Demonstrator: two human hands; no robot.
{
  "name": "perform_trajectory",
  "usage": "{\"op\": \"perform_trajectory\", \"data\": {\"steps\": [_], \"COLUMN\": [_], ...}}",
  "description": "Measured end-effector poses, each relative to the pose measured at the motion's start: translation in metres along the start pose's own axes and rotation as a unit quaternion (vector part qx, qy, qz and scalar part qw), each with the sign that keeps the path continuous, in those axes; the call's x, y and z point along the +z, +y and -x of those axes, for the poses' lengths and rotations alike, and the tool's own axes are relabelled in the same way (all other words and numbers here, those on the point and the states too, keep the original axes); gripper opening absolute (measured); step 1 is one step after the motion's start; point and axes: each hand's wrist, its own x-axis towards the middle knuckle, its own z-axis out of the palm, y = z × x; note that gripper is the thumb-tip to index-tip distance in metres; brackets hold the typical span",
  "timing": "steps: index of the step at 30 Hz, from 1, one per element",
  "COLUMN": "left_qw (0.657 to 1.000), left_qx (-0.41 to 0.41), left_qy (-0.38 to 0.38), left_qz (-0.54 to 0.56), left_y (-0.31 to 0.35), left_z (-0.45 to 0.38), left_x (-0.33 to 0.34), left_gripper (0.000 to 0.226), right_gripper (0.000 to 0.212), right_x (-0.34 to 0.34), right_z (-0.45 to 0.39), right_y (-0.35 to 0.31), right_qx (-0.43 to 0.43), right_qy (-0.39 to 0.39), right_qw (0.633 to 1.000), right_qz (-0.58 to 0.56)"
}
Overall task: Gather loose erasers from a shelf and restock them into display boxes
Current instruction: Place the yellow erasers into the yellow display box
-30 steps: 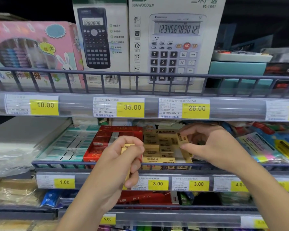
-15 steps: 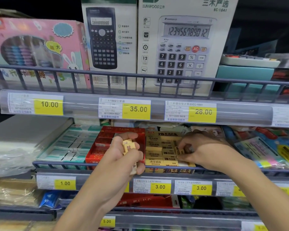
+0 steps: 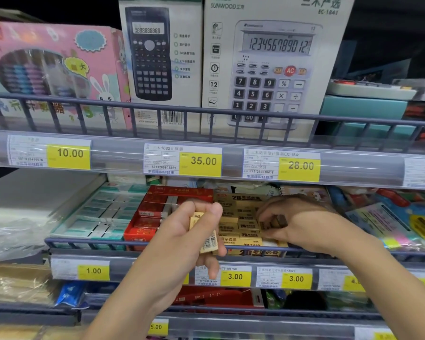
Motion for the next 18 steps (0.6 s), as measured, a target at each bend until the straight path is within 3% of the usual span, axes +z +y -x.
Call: {"op": "perform_trajectory", "data": {"steps": [4, 8, 10, 13, 18], "left_qw": [1.000, 0.999, 1.000, 1.000, 1.000], "left_qx": [0.003, 0.001, 0.002, 0.006, 0.006], "left_qy": [0.008, 0.017, 0.018, 0.018, -0.002], "left_qz": [-0.020, -0.027, -0.025, -0.021, -0.004], "left_y": [-0.002, -0.005, -0.006, -0.007, -0.006], "left_z": [-0.002, -0.005, -0.006, -0.007, -0.005], "left_x": [0.003, 0.008, 0.010, 0.011, 0.015], "left_gripper": [0.034, 0.047, 0.050, 0.054, 0.072], "right_gripper": [0.031, 0.048, 0.054, 0.058, 0.048], "right_x": [-0.007, -0.001, 0.007, 0.019, 0.033], "right_z": [0.019, 0.034, 0.036, 0.033, 0.028], "right_y": [-0.012, -0.049, -0.062, -0.072, -0.082], "right_qx": [-0.028, -0.178, -0.227, -0.216, -0.225], "right_qy": [0.092, 0.148, 0.175, 0.210, 0.267], "right_qw": [0.990, 0.917, 0.901, 0.896, 0.884], "right_qz": [-0.103, -0.324, -0.327, -0.325, -0.311]}}
